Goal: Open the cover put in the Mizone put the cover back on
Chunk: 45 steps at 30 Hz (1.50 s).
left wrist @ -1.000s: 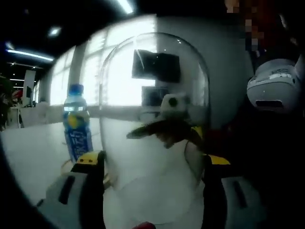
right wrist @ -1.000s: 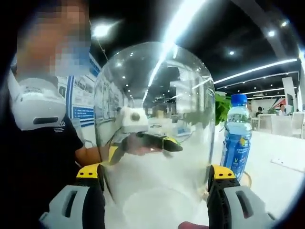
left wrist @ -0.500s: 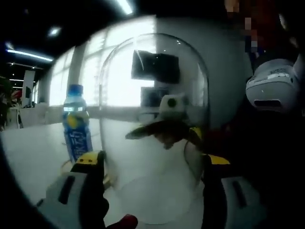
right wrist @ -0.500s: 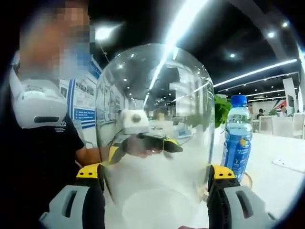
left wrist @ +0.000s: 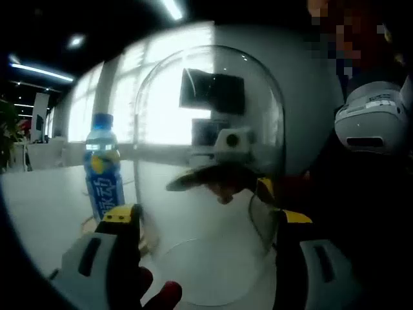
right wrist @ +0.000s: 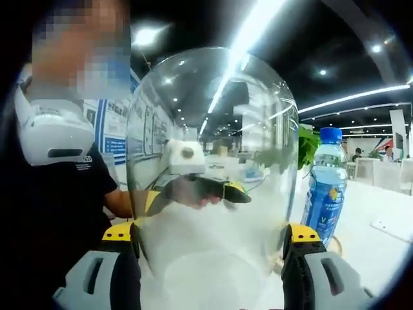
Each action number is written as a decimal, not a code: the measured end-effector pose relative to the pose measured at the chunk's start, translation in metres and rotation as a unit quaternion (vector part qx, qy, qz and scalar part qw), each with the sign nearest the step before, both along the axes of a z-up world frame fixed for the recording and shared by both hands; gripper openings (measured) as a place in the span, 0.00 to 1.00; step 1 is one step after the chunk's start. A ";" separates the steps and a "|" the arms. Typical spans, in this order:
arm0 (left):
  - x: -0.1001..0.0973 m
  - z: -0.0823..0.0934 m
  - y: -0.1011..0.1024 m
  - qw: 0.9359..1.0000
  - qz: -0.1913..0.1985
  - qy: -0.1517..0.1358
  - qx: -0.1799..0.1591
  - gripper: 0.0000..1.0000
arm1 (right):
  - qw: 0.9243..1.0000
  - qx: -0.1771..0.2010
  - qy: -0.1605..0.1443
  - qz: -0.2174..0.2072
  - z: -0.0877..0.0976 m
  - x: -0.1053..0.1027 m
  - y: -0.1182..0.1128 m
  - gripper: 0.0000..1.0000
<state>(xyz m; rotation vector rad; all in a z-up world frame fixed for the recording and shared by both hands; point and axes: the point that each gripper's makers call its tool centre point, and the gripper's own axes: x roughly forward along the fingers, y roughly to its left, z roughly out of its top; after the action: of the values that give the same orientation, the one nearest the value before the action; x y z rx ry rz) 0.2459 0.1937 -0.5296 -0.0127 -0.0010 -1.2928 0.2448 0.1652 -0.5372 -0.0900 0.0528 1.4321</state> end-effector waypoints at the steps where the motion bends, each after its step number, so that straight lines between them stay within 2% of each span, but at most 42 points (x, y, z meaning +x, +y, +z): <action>1: 0.000 0.000 0.000 1.000 0.000 -0.005 0.001 0.74 | 1.000 -0.001 0.000 0.000 0.000 0.000 0.000 0.86; 10: 0.003 -0.001 -0.002 1.000 -0.001 0.000 0.007 0.75 | 1.000 -0.010 -0.002 0.006 -0.001 0.003 -0.001 0.86; 23: 0.007 -0.003 -0.012 0.999 -0.031 0.005 0.023 0.80 | 1.000 -0.002 -0.007 0.028 -0.002 0.004 0.004 0.90; 35: 0.011 -0.004 -0.020 0.999 -0.046 0.013 0.013 0.85 | 0.999 0.005 -0.003 0.043 -0.002 0.006 0.006 0.90; 45: 0.011 -0.003 -0.026 0.999 -0.039 0.012 0.009 0.86 | 0.999 0.023 -0.001 0.047 -0.001 0.005 0.007 0.90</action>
<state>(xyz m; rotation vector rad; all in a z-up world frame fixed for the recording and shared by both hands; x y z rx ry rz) 0.2573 0.1674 -0.5329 -0.0119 0.0320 -1.3708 0.2502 0.1719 -0.5384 -0.0573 0.0148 1.5269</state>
